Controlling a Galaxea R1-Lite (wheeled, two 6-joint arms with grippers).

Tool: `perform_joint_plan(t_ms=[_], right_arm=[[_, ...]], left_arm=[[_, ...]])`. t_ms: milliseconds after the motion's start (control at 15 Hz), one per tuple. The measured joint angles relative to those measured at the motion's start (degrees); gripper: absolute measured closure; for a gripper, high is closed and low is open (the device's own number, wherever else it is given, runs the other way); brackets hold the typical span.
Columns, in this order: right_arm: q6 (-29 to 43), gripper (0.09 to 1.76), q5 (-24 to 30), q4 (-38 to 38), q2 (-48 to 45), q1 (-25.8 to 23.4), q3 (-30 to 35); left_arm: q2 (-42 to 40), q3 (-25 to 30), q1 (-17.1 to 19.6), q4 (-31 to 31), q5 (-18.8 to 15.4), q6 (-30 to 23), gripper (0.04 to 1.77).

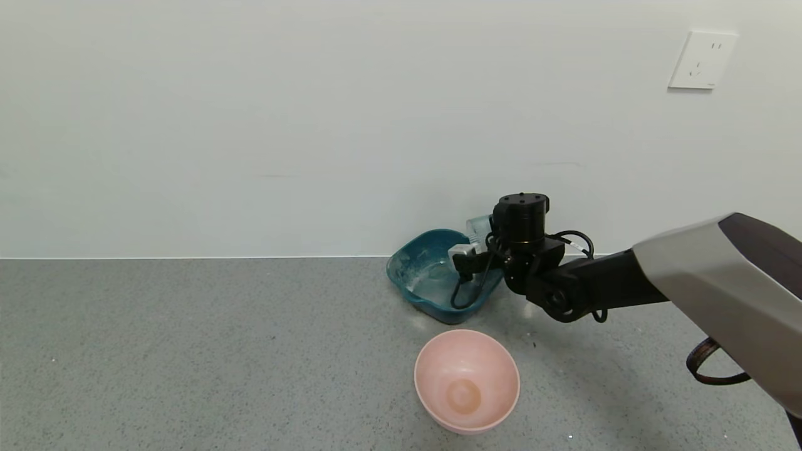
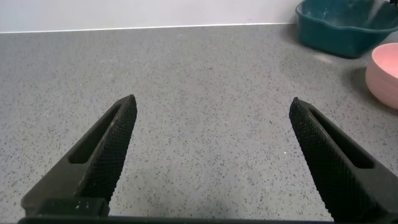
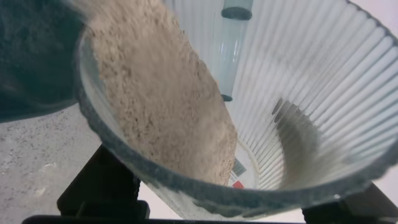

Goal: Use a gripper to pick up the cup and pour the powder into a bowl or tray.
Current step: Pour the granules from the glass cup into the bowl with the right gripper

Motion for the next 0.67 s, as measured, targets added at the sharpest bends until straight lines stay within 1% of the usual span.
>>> perform_joint_plan(t_ms=[200,400,667], right_arm=[[-2.86,0.48,-1.00,-0.12,0.07,0.62,-0.88],[-3.21,0.48,-1.22,0.13,0.68,1.69,-2.49],[-3.60,0.48,-1.35,0.71,0.99,2.08,-2.90]], left_arm=[[0.00,0.00,0.00,-0.01,0.00,0.00,0.05],[0.00,0.00,0.00,-0.01,0.00,-0.01,0.05],[0.00,0.00,0.00,-0.01,0.00,0.00,0.05]])
